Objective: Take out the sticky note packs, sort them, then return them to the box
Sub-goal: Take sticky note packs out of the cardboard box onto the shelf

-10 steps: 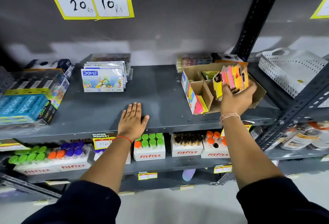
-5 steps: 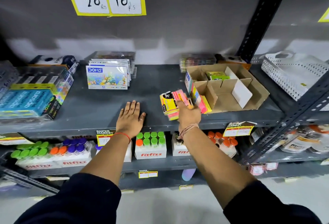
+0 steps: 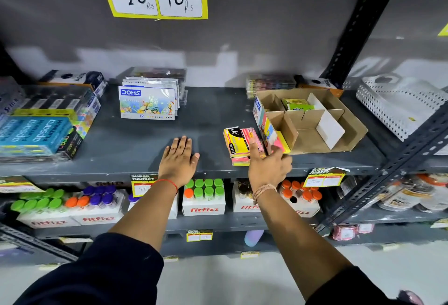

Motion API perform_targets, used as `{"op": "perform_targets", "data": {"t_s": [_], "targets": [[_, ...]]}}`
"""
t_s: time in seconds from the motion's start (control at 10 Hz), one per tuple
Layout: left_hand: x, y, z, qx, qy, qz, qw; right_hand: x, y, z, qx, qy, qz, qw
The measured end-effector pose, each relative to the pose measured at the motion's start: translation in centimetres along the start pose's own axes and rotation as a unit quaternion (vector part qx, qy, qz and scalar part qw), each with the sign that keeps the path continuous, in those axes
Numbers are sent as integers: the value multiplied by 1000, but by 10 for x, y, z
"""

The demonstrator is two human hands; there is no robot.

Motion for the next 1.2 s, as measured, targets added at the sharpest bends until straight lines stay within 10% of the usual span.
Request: {"op": "perform_targets", "data": {"t_s": [0.1, 0.2, 0.3, 0.4, 0.6, 0.9, 1.2], "targets": [[-1, 1, 1, -4, -3, 5, 1000, -10, 16, -28, 32, 222, 84, 971], [0, 1, 0, -12, -6, 7, 1000, 12, 14, -66, -43, 402, -96, 910], [0, 2, -1, -20, -11, 9, 1000, 38, 2, -82, -265, 397, -347, 807], [-1, 4, -2, -19, -15, 9, 1000, 47, -2, -88, -365, 379, -419, 740], [-1, 4, -2, -22, -18, 2, 1000, 57, -2, -90, -332, 369, -415, 762], [3, 4, -5, -25, -22, 2, 999, 66, 1, -100, 183, 99, -522, 827], [11, 10, -17, -7, 6, 1, 1000, 58, -33, -126, 51, 206, -476, 854]]}}
Point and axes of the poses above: each hand's wrist, its own x-axis towards the middle knuckle, its own y-axis out of the back of the hand, z = x × y, the point moved 5 cm from there along x, towards the middle knuckle, and after that the axes turned 8 degrees about -x, right-handed, at the moved point
